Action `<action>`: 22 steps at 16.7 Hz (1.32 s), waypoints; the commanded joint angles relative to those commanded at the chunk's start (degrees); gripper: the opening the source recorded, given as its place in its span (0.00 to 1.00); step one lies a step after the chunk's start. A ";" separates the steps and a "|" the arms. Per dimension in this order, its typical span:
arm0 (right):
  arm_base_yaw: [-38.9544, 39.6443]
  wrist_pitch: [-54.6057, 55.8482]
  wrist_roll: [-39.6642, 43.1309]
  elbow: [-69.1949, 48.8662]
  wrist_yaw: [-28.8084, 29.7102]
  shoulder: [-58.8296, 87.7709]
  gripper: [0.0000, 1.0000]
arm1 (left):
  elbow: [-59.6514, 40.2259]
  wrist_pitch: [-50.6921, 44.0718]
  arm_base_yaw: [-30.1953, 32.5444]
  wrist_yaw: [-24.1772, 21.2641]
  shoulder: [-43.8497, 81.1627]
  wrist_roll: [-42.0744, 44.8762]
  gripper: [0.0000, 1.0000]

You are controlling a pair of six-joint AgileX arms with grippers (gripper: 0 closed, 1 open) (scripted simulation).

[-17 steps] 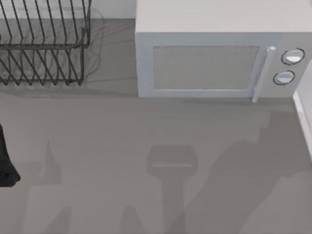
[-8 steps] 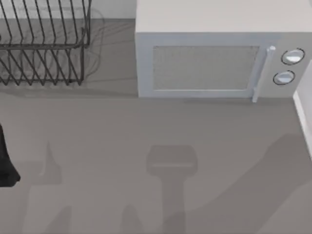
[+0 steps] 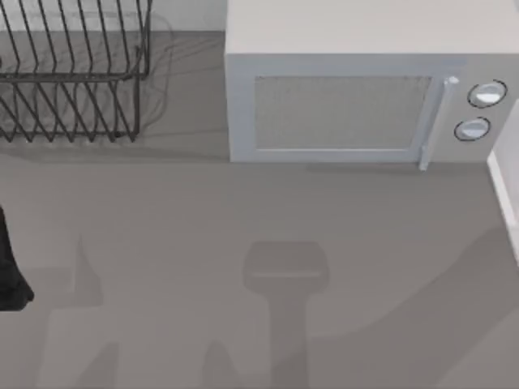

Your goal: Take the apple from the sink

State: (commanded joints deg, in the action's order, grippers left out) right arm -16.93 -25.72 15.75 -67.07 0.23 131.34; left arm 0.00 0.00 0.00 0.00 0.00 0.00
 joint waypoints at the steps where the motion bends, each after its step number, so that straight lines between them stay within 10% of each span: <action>1: 0.00 0.00 0.00 0.00 0.00 0.00 1.00 | 0.00 0.00 0.00 0.00 0.00 0.00 1.00; 14: 0.00 0.00 0.00 0.00 0.00 0.00 0.02 | 0.00 0.00 0.00 0.00 0.00 0.00 1.00; 22: 0.00 0.00 0.00 0.00 0.00 0.00 0.00 | 0.00 0.00 0.00 0.00 0.00 0.00 1.00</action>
State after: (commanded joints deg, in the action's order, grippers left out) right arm -16.93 -25.72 15.75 -67.07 0.23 131.34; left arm 0.00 0.00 0.00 0.00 0.00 0.00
